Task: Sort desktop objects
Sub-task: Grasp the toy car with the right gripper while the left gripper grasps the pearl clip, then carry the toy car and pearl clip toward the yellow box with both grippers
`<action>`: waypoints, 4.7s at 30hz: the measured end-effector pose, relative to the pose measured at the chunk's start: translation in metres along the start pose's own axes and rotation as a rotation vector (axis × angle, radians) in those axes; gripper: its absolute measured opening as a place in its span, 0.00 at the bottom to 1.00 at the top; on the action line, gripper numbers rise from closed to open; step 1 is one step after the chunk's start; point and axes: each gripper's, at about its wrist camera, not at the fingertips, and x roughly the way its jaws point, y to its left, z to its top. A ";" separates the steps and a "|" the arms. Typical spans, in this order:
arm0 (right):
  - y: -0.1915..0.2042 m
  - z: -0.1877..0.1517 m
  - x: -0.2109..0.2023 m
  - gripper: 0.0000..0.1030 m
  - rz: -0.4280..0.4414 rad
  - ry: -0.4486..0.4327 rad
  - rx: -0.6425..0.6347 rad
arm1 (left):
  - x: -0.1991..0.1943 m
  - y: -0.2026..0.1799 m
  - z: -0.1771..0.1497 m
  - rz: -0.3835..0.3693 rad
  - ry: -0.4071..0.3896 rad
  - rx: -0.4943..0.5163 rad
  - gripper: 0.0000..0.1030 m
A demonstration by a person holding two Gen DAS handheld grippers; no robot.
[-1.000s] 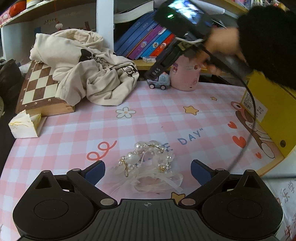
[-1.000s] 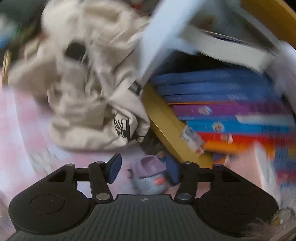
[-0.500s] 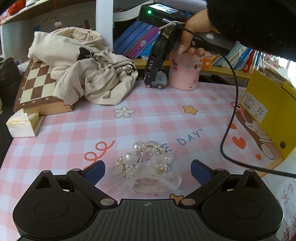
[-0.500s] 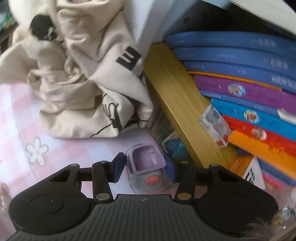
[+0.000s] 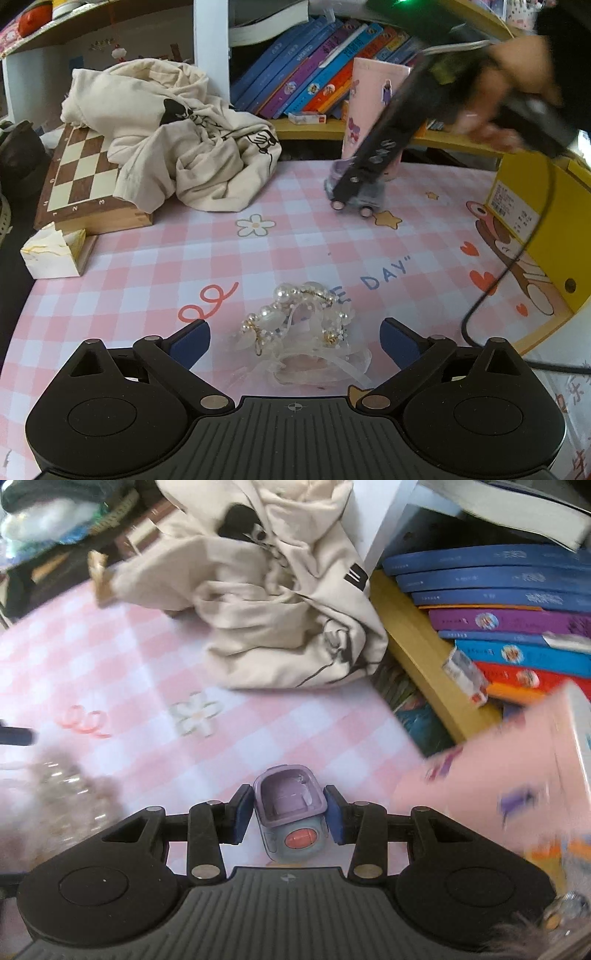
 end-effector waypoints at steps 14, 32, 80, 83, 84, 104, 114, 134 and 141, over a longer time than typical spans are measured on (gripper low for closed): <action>0.048 -0.074 -0.034 0.38 -0.023 -0.045 0.202 | 0.025 0.004 0.002 -0.011 0.024 0.065 0.71; 0.055 -0.102 -0.016 0.44 -0.033 -0.035 0.253 | 0.004 0.015 0.002 -0.036 0.024 0.005 0.48; 0.167 -0.231 -0.153 0.40 -0.164 -0.175 0.626 | -0.136 -0.026 -0.031 -0.230 -0.081 0.059 0.49; 0.174 -0.239 -0.156 0.40 -0.178 -0.173 0.653 | -0.137 -0.029 -0.033 -0.248 -0.079 0.065 0.49; 0.177 -0.241 -0.158 0.40 -0.182 -0.173 0.656 | -0.137 -0.031 -0.033 -0.257 -0.079 0.071 0.49; 0.185 -0.303 -0.192 0.40 -0.279 -0.172 0.759 | -0.147 -0.105 -0.032 -0.373 -0.095 0.213 0.49; 0.169 -0.346 -0.210 0.40 -0.292 -0.151 0.789 | -0.145 -0.151 -0.031 -0.397 -0.081 0.223 0.49; 0.118 -0.436 -0.240 0.40 -0.288 -0.141 0.849 | -0.127 -0.267 -0.022 -0.438 -0.032 0.307 0.49; 0.096 -0.461 -0.244 0.40 -0.276 -0.149 0.835 | -0.120 -0.303 -0.017 -0.426 -0.030 0.322 0.49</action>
